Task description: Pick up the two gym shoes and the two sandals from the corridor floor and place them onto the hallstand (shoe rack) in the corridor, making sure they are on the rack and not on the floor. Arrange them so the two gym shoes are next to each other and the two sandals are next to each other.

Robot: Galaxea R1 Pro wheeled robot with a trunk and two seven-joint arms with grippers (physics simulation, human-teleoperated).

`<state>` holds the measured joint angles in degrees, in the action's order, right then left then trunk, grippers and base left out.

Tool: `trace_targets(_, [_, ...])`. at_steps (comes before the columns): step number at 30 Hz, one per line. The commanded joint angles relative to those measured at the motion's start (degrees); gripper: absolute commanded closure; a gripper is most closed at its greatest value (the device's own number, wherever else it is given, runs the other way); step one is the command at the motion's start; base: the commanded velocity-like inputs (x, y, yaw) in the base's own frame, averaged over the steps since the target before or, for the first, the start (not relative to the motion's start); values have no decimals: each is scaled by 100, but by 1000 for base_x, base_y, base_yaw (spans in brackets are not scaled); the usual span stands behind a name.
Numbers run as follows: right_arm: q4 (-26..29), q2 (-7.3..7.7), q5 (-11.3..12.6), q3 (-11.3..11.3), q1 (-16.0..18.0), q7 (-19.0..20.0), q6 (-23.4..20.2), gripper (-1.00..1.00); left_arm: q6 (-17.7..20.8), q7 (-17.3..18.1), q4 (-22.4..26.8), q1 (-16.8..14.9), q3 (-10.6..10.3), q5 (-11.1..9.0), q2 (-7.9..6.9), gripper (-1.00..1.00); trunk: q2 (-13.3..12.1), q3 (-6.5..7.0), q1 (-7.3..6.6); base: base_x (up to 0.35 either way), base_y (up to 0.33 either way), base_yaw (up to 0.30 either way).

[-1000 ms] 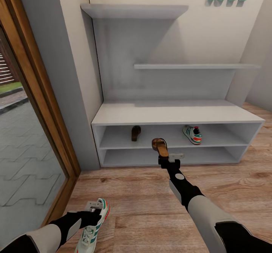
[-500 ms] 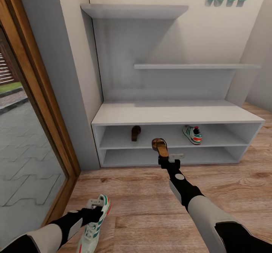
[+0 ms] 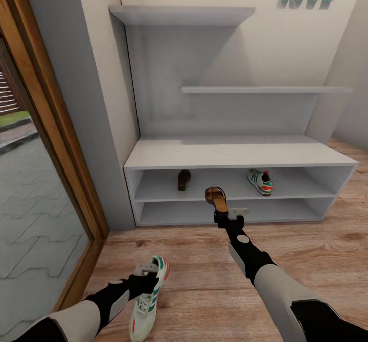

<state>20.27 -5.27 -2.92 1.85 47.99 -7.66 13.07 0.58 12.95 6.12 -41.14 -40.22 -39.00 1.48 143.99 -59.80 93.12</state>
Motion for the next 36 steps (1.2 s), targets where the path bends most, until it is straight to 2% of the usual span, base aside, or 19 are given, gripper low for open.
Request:
trace_targets(1, [-1, 0, 11, -1, 0, 10, 2, 100, -2, -3, 2, 0, 54, 3, 6, 100, 0, 0, 0, 0, 0, 0])
trace_targets(3, [-2, 0, 11, -1, 0, 10, 2, 100, -3, -8, 6, 0, 187, 5, 14, 100, 0, 0, 0, 0, 0, 0])
trace_targets(6, [-4, 0, 11, -2, 0, 10, 2, 100, -1, -33, 9, 0, 623, 16, 23, 100, 0, 0, 0, 0, 0, 0])
trace_targets(8, [-4, 3, 11, -5, 0, 10, 2, 100, 1, -86, 10, 0, 769, 19, 27, 100, 0, 0, 0, 0, 0, 0])
trace_targets(9, [-5, 5, 11, -7, 0, 10, 2, 100, 2, -221, 11, 0, 865, 23, 35, 100, 0, 0, 0, 0, 0, 0])
trace_targets(11, [-5, 6, 11, -8, 0, 10, 2, 100, 3, -458, 11, 0, 925, 25, 42, 100, 0, 0, 0, 0, 0, 0])
trace_targets(12, [-5, 7, 11, -7, -3, 10, 2, 100, 5, -728, 15, 0, 961, 25, 48, 100, 0, 0, 0, 0, 0, 0])
trace_targets(14, [-5, 8, 11, -8, -6, 10, 2, 100, 12, -1013, 30, 0, 992, 24, 54, 100, 0, 0, 0, 0, 0, 0])
trace_targets(18, [-5, 9, 11, -9, -8, 10, 2, 100, 26, -1210, 47, 0, 1010, 27, 60, 100, 0, 0, 0, 0, 0, 0])
trace_targets(28, [-5, 9, 7, -10, -9, 10, 2, 100, 587, -1297, 304, 0, 1018, 52, 55, 100, 0, 0, 0, 0, 0, 0])
trace_targets(36, [-5, 9, 8, -10, -9, 10, 0, 100, 684, -1303, 358, 0, 1020, 60, 55, 100, 0, 0, 0, 0, 0, 0])
